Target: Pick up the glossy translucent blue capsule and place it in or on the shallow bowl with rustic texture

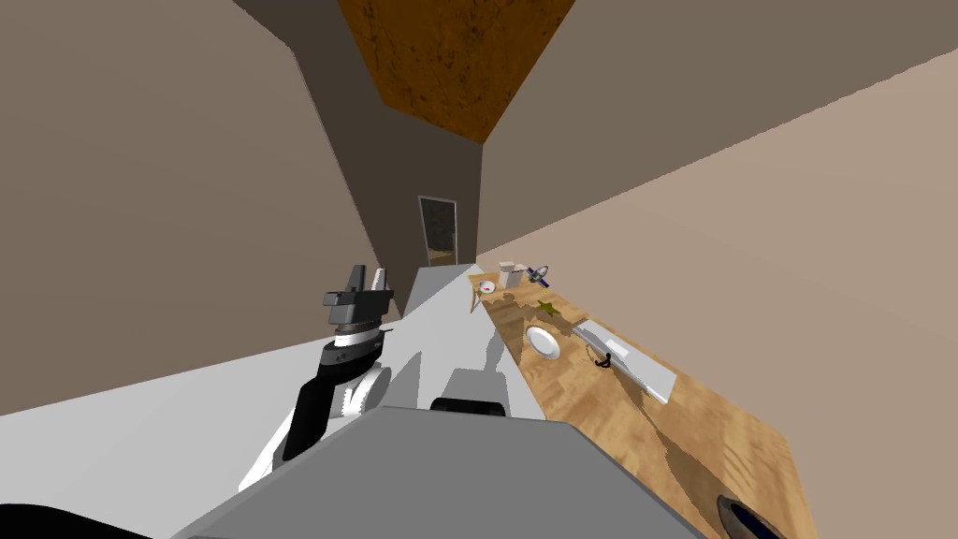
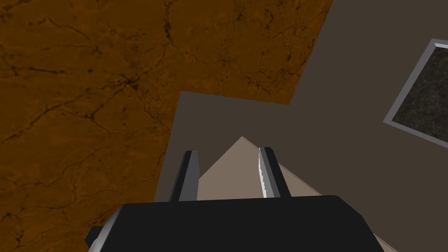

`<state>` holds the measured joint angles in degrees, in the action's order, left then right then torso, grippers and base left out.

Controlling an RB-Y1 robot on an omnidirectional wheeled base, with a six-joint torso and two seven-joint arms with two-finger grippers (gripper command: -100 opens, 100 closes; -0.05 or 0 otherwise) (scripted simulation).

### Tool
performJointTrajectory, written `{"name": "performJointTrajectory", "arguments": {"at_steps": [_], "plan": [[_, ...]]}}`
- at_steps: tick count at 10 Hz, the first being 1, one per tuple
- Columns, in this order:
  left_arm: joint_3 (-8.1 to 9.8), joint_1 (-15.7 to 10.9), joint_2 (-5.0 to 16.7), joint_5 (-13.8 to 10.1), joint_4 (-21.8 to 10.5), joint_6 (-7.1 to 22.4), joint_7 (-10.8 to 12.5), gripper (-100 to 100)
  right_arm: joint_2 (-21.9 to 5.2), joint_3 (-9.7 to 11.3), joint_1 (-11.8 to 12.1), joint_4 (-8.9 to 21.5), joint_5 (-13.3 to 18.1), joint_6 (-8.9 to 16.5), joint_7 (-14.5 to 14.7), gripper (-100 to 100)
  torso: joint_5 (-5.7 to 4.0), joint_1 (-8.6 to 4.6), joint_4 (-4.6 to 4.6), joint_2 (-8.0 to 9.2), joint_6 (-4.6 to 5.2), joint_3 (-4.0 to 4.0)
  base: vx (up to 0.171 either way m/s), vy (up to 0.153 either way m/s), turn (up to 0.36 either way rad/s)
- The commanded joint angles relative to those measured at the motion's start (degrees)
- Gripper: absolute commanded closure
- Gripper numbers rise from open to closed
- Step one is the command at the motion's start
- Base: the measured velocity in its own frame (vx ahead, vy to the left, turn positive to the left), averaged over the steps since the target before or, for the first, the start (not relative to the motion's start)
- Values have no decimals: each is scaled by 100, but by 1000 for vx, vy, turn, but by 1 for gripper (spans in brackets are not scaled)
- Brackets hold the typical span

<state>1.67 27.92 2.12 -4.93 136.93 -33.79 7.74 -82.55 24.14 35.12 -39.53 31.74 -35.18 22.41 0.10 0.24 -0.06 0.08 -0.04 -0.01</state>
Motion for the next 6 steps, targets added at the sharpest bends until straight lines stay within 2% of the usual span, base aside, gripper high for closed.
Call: {"name": "performJointTrajectory", "arguments": {"at_steps": [1, 6], "plan": [[0, 0, 0, 0, 0, 0, 0, 0, 0, 0, 0, 0, 0, 0, 0, 0, 0, 0, 0, 0, 0, 0, 0, 0, 0], [0, 0, 0, 0, 0, 0, 0, 0, 1, -1, 1, -2, -1, 3, 0, 0, -2, -6, 0, 1, 0, 1, 0, 0, 0]]}}
